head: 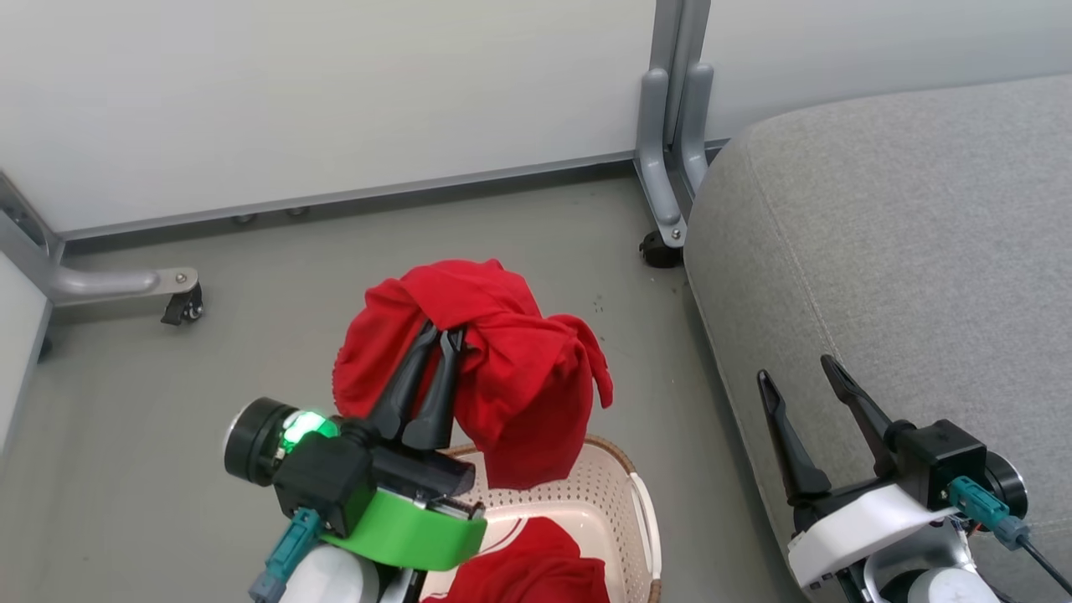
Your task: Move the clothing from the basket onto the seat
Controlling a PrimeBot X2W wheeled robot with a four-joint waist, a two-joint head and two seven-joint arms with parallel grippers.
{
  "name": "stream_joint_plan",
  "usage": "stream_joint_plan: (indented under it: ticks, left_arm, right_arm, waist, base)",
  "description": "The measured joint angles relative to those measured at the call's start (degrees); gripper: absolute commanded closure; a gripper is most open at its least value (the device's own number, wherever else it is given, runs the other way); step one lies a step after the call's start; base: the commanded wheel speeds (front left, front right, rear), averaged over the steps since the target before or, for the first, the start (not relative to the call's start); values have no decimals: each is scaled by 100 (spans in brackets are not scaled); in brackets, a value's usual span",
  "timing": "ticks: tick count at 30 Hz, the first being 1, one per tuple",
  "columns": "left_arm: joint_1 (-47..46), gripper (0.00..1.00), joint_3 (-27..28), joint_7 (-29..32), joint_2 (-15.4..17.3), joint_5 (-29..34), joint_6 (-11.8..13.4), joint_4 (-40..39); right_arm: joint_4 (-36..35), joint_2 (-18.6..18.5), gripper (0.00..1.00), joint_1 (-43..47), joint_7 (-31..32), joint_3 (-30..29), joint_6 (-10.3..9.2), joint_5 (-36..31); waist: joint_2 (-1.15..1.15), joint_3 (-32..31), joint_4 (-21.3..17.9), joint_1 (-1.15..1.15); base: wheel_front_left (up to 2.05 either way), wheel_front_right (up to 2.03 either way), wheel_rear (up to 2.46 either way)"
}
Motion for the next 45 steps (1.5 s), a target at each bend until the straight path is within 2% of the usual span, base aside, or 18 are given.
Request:
stream_joint_plan:
  ticks: [21,24,31,35,45]
  left_arm:
    - [90,100,68,0,-160,0,-146,111]
    - [90,100,79,0,-174,2,-154,134]
    - [85,100,76,0,-236,12,-221,194]
    - [77,100,47,0,-259,20,-282,223]
    - [74,100,-45,0,-293,30,-361,259]
  right_arm:
    - [-82,-7,0,75,88,180,0,13]
    - [-80,-32,0,-19,129,500,0,108]
    - [62,-197,0,-528,176,1847,0,593]
    - [311,-236,0,-931,74,2377,0,813]
    - [1115,-190,0,-1844,-168,2944,0,1036]
  waist:
    - [0,-124,19,0]
    - [0,-119,28,0]
    - [0,-81,67,0]
    - [0,-63,139,0]
    - [0,-40,282,0]
  base:
    - [0,0,0]
    - [0,0,0]
    - [0,0,0]
    - [0,0,0]
    - [0,0,0]
